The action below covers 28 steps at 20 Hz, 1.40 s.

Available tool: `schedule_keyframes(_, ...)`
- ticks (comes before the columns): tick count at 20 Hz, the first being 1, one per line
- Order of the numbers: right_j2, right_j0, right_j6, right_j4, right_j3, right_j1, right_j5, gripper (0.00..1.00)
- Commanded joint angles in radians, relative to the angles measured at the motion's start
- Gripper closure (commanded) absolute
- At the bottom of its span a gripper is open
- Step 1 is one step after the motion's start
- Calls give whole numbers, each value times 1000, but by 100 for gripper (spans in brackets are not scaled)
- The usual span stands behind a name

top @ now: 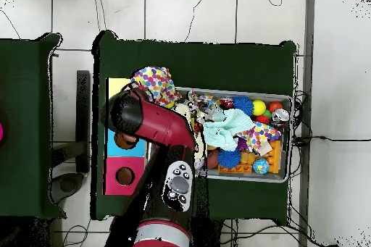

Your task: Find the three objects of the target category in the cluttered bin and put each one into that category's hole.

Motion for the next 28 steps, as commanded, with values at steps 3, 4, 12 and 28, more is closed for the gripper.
schedule_keyframes(3,244,-111,170,77,171,67,-79,100)
schedule_keyframes(4,257,-118,166,77,178,64,-88,100)
schedule_keyframes(12,304,-145,186,139,199,17,21,100)
schedule_keyframes(28,316,-82,246,224,224,14,111,100)
